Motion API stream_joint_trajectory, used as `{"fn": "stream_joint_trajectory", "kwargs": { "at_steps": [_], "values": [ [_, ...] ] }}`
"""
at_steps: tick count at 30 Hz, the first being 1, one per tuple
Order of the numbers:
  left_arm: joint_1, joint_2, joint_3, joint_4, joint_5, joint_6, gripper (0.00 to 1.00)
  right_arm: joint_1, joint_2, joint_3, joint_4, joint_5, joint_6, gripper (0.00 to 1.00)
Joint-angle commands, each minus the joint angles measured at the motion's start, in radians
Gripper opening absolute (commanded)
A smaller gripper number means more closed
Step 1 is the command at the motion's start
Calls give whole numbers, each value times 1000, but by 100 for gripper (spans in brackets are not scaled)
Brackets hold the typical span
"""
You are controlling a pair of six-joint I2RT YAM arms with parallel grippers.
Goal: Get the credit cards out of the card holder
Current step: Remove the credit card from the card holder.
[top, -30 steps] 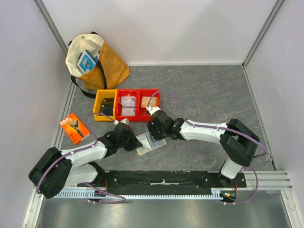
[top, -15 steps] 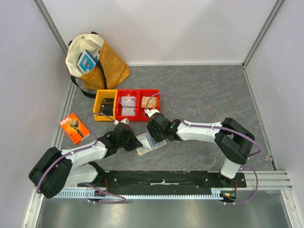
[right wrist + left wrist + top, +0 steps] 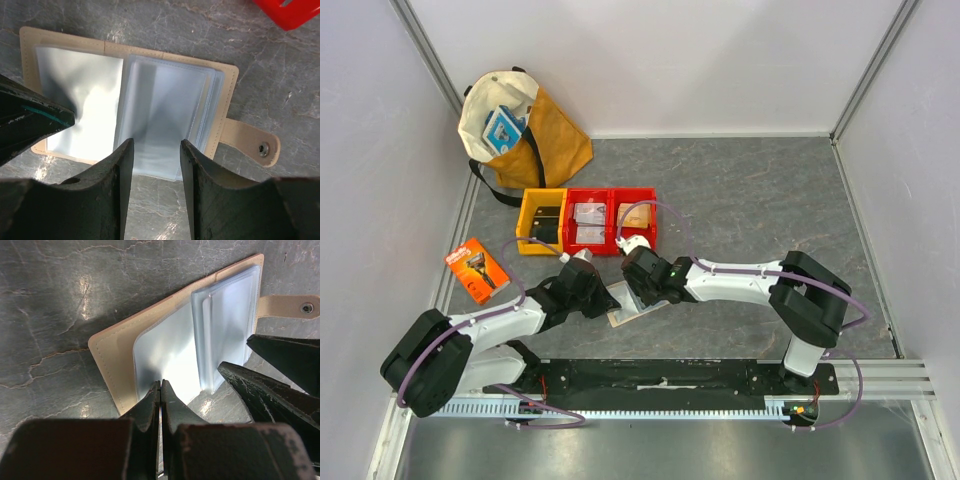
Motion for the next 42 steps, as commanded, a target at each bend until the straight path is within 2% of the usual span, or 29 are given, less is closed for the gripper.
{"fn": "stream_joint_trajectory", "kwargs": {
  "at_steps": [1, 10, 25, 38, 42],
  "values": [
    [-5, 25, -22, -62, -25, -7, 4, 10, -35, 55, -29, 73, -10, 49],
    [-3, 17, -27, -62, -25, -7, 4, 18, -1, 56, -43, 99, 3, 54],
    [-3, 23, -27, -57, -22, -4, 4, 38, 50, 63, -52, 91, 30, 51],
    [-3, 31, -25, -54, -19, -6, 4, 59, 80, 79, -59, 71, 43, 42],
    [-3, 28, -27, -54, -20, -4, 4, 61, 42, 84, -65, 109, 41, 48]
  ]
}}
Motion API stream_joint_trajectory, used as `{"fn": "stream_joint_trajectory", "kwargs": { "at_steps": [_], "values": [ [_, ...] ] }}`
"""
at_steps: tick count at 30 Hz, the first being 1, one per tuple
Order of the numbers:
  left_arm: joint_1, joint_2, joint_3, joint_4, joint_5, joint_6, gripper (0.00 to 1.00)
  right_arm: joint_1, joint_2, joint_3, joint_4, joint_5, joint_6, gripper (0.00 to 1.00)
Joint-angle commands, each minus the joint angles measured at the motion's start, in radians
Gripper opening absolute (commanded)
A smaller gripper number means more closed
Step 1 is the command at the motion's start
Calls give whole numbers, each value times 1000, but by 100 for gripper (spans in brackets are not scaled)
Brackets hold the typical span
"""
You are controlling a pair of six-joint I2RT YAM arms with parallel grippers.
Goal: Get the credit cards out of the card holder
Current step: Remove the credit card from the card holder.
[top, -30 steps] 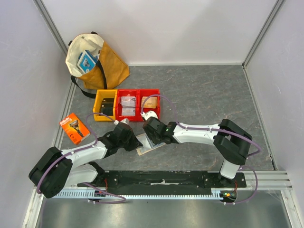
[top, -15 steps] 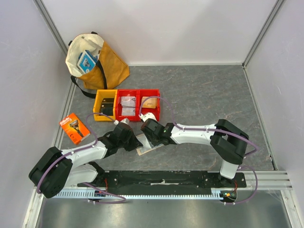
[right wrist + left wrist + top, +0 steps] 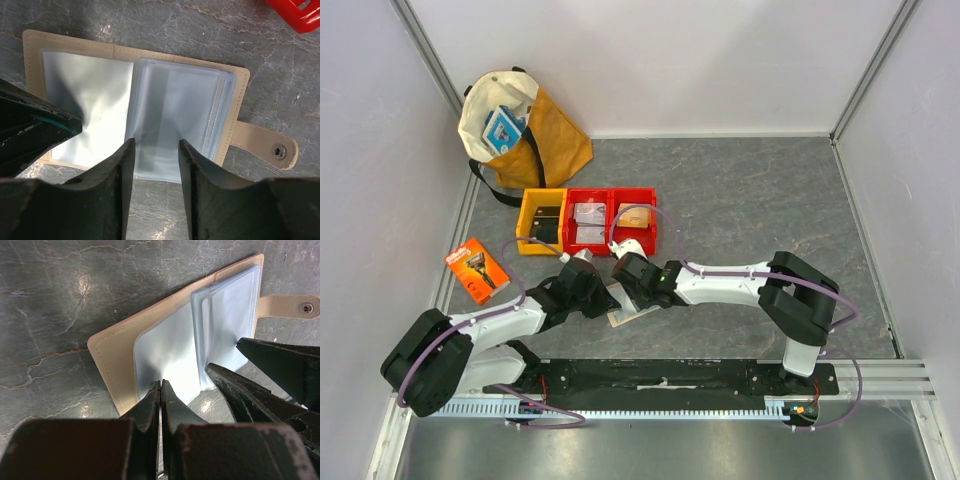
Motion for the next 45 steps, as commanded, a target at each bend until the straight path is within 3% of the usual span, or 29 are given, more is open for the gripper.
{"fn": "stream_joint_trajectory", "kwargs": {
  "at_steps": [1, 8, 17, 33, 45],
  "values": [
    [-4, 27, -27, -56, -22, -4, 4, 7, -26, 28, -29, 39, 15, 50],
    [-4, 27, -28, -54, -21, -4, 4, 6, -78, 48, -63, 101, 9, 53],
    [-5, 25, -28, -54, -18, -6, 4, -2, -16, 51, -93, 169, 35, 47],
    [-4, 33, -30, -48, -16, -6, 4, 4, 40, 51, -78, 56, 37, 50],
    [-5, 31, -30, -47, -16, -6, 4, 3, 66, 42, -69, 14, 69, 42]
  ]
}}
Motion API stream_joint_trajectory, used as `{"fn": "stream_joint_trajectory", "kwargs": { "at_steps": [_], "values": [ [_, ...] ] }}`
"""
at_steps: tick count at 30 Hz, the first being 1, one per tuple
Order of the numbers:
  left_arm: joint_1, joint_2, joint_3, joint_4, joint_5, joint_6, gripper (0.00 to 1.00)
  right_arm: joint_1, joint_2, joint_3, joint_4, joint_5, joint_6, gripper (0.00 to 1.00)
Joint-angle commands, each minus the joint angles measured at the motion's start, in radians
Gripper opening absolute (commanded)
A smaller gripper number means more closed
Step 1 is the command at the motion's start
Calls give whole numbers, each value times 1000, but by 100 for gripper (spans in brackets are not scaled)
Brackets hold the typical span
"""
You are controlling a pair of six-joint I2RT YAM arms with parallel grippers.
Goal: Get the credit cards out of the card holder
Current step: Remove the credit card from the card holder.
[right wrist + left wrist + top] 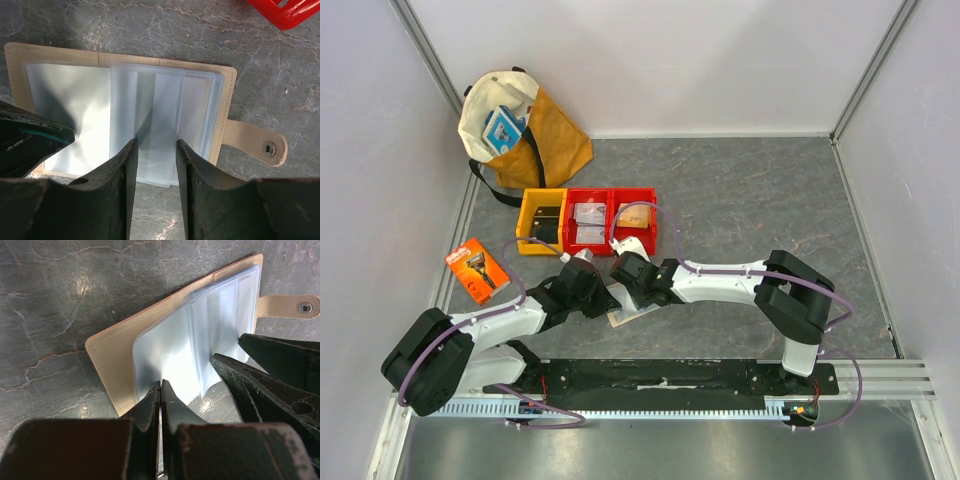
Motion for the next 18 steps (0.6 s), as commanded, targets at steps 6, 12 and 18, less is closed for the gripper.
{"fn": "stream_joint_trajectory", "kwargs": {
  "at_steps": [6, 12, 18],
  "values": [
    [-4, 30, -28, -56, -17, -4, 4, 5, 33, 2, -15, -40, 26, 27],
    [-4, 33, -27, -54, -14, -2, 4, 3, 8, 15, -3, -56, 10, 18],
    [-5, -47, -42, -53, -31, -16, 4, 3, -56, 24, 34, -119, -29, 14]
  ]
}}
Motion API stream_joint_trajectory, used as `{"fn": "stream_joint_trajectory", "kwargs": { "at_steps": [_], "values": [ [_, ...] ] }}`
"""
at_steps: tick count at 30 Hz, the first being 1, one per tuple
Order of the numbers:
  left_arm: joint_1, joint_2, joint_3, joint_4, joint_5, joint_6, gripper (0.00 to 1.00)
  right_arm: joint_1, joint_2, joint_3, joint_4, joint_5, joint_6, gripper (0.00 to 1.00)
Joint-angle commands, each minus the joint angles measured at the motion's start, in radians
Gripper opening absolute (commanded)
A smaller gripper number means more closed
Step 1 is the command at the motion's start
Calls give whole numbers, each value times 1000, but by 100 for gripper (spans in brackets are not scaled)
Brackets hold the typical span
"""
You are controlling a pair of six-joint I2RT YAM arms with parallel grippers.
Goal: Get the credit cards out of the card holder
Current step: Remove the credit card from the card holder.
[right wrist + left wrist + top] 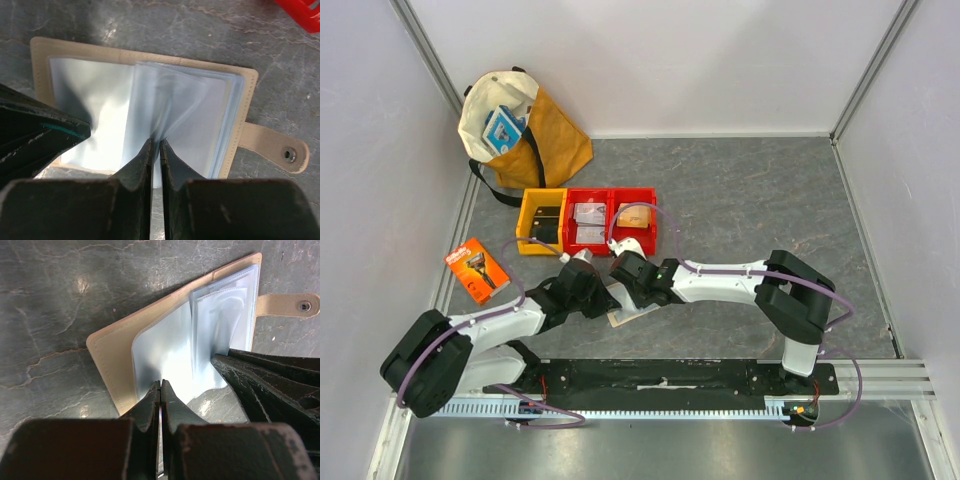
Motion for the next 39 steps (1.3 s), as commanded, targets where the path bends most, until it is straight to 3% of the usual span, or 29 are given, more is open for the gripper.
{"fn": "stream_joint_trajectory", "kwargs": {
  "at_steps": [1, 9, 19, 24, 30, 39],
  "values": [
    [-3, -67, -46, -59, -35, -24, 4, 5, -62, 28, 18, -84, -43, 14],
    [-3, -335, -113, -102, -116, -94, 6, 11, -48, 53, 65, -248, -71, 19],
    [-3, -761, -179, -278, -212, -157, 12, 31, 30, 94, 119, -456, -91, 35],
    [-5, -900, -164, -343, -227, -170, 17, 36, 23, 128, 71, -458, -97, 36],
    [-3, -859, -115, -301, -193, -177, 25, 2, -65, 139, 4, -329, -123, 43],
    [-5, -442, 5, -39, 1, -115, 38, -187, -151, 7, -1, -277, -123, 48]
  ]
}}
